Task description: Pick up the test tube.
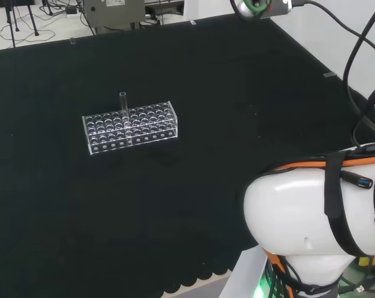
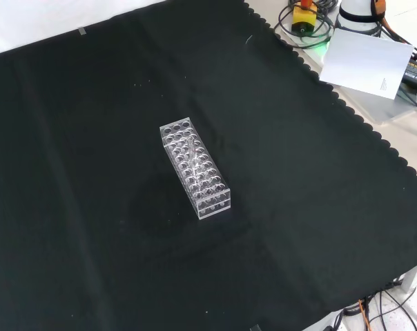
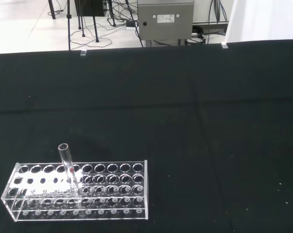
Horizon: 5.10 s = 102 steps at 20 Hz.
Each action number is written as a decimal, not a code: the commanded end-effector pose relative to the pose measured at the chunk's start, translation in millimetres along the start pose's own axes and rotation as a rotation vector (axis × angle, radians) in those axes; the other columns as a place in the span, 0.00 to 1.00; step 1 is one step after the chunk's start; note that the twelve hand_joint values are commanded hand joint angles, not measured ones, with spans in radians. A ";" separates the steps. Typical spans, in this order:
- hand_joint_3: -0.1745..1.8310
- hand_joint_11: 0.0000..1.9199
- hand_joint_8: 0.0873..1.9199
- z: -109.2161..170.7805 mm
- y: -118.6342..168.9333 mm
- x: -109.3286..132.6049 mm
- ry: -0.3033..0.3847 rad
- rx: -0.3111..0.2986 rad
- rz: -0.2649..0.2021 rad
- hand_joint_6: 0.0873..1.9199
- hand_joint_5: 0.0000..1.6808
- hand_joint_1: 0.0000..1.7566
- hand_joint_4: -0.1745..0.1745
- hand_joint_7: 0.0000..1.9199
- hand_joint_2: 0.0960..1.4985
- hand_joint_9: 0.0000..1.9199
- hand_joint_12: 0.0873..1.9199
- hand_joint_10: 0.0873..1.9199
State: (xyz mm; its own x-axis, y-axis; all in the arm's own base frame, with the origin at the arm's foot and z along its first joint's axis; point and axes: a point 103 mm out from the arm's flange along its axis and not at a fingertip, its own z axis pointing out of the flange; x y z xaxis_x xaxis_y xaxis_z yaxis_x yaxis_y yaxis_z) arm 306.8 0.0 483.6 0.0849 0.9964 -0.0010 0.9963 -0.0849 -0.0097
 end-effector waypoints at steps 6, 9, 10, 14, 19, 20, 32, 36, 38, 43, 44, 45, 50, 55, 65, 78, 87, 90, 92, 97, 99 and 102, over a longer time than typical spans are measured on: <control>0.34 0.00 0.42 0.7 10.8 2.6 -0.012 0.008 -0.018 0.06 0.12 0.35 0.25 0.04 0.45 0.00 0.65 0.46; 0.34 0.00 0.42 3.2 22.7 8.8 -0.010 0.009 -0.038 0.05 0.12 0.35 0.25 0.04 0.45 0.00 0.66 0.46; 0.34 0.00 0.42 4.7 27.5 11.7 -0.011 0.012 -0.048 0.04 0.12 0.35 0.25 0.04 0.45 0.00 0.67 0.47; 0.34 0.00 0.43 12.2 51.8 25.4 0.002 0.015 -0.102 0.02 0.14 0.35 0.25 0.06 0.45 0.01 0.73 0.49; 0.34 0.00 0.45 28.3 85.4 42.0 0.025 0.050 -0.182 0.01 0.18 0.37 0.20 0.11 0.45 0.07 0.79 0.50; 0.34 0.00 0.45 31.6 92.0 45.5 0.028 0.059 -0.197 0.02 0.19 0.37 0.19 0.13 0.45 0.08 0.79 0.51; 0.34 0.04 0.45 81.8 149.6 73.6 0.014 0.192 -0.313 0.03 0.23 0.39 0.13 0.21 0.45 0.15 0.79 0.50; 0.34 0.04 0.45 100.4 168.0 77.8 0.001 0.235 -0.320 0.03 0.23 0.40 0.13 0.21 0.46 0.16 0.79 0.49; 0.34 0.05 0.45 108.5 177.6 78.3 -0.005 0.254 -0.321 0.03 0.23 0.40 0.13 0.21 0.46 0.16 0.79 0.49; 0.34 0.05 0.45 129.7 199.4 81.5 -0.016 0.308 -0.337 0.03 0.23 0.40 0.12 0.21 0.46 0.16 0.79 0.49; 0.34 0.05 0.45 135.4 203.5 82.7 -0.022 0.323 -0.344 0.03 0.24 0.40 0.12 0.21 0.46 0.16 0.79 0.49; 0.34 0.05 0.45 141.3 207.1 84.1 -0.028 0.337 -0.349 0.03 0.24 0.40 0.12 0.21 0.46 0.16 0.79 0.49; 0.34 0.05 0.45 173.7 220.4 92.4 -0.044 0.406 -0.370 0.03 0.24 0.41 0.11 0.22 0.46 0.17 0.78 0.49; 0.34 0.05 0.45 195.9 224.7 99.8 -0.047 0.456 -0.387 0.04 0.24 0.41 0.10 0.22 0.46 0.17 0.78 0.49; 0.35 0.06 0.46 231.4 225.2 115.3 -0.051 0.526 -0.428 0.05 0.25 0.42 0.08 0.23 0.46 0.18 0.78 0.49; 0.46 0.13 0.46 256.9 225.9 123.6 -0.101 0.552 -0.473 0.35 0.27 0.60 0.00 0.36 0.31 0.28 0.75 0.45; 0.47 0.15 0.47 274.2 225.3 150.7 -0.116 0.571 -0.473 0.40 0.29 0.63 0.00 0.39 0.28 0.30 0.75 0.45; 0.48 0.15 0.47 279.4 226.7 154.4 -0.113 0.566 -0.459 0.41 0.31 0.63 0.00 0.40 0.28 0.30 0.75 0.45; 0.48 0.16 0.46 282.5 228.2 155.1 -0.129 0.568 -0.452 0.43 0.33 0.64 0.00 0.42 0.28 0.31 0.75 0.45; 0.48 0.20 0.44 285.7 232.9 154.8 -0.158 0.553 -0.439 0.45 0.39 0.66 0.00 0.49 0.29 0.36 0.73 0.42; 0.48 0.23 0.43 286.6 234.9 153.9 -0.170 0.546 -0.434 0.44 0.43 0.67 0.00 0.52 0.29 0.40 0.72 0.41; 0.48 0.26 0.42 287.2 236.5 149.4 -0.170 0.542 -0.429 0.44 0.46 0.68 0.00 0.56 0.30 0.43 0.71 0.39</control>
State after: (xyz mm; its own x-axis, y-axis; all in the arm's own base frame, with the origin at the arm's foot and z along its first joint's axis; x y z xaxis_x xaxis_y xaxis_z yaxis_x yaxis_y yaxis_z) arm 550.2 134.0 195.5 -0.3646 0.9307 -0.0299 0.7860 0.2904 -0.5458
